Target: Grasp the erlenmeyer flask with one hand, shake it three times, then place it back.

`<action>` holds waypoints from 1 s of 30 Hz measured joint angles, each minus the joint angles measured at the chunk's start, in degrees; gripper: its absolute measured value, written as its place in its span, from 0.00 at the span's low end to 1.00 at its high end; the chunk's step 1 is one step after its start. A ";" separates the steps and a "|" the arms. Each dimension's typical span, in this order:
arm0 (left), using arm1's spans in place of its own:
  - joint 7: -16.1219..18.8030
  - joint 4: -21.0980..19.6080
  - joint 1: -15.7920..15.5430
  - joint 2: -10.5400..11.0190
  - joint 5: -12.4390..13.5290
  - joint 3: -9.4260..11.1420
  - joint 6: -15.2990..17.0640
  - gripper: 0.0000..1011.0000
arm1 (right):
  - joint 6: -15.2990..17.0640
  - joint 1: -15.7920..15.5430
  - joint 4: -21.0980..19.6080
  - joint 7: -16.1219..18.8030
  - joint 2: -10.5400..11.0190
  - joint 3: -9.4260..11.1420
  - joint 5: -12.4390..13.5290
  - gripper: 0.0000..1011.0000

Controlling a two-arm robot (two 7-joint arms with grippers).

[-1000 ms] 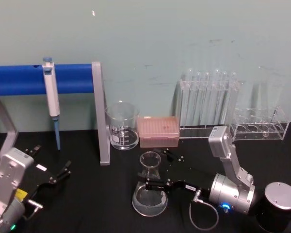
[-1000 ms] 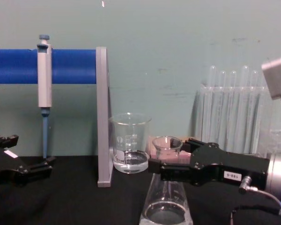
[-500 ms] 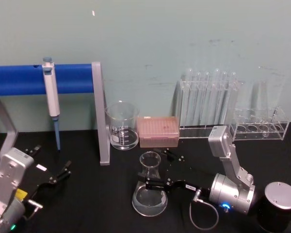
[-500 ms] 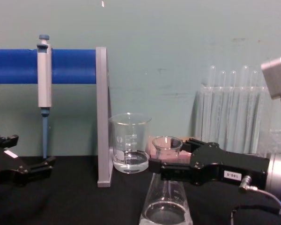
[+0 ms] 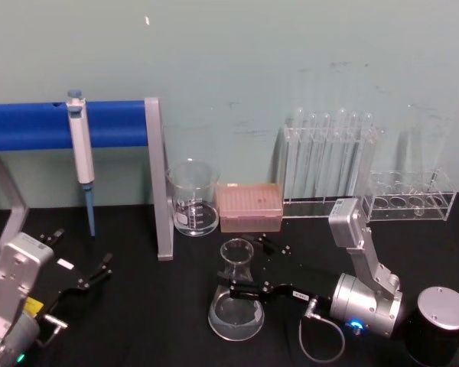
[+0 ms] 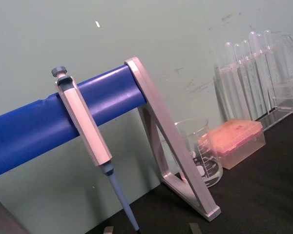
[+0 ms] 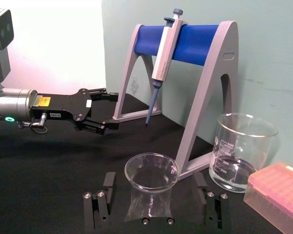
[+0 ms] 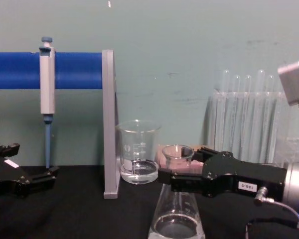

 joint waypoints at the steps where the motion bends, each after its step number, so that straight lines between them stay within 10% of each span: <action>1: 0.00 0.00 0.00 0.00 0.00 0.00 0.00 0.99 | 0.00 0.00 0.00 0.01 0.00 0.00 0.00 0.98; 19: 0.00 0.00 0.00 0.00 0.00 0.00 0.00 0.99 | 0.00 0.00 0.01 0.06 0.00 -0.01 0.00 0.48; 30: 0.00 0.00 0.00 0.00 0.00 0.00 0.00 0.99 | 0.00 0.00 0.01 0.06 0.00 -0.01 0.00 0.45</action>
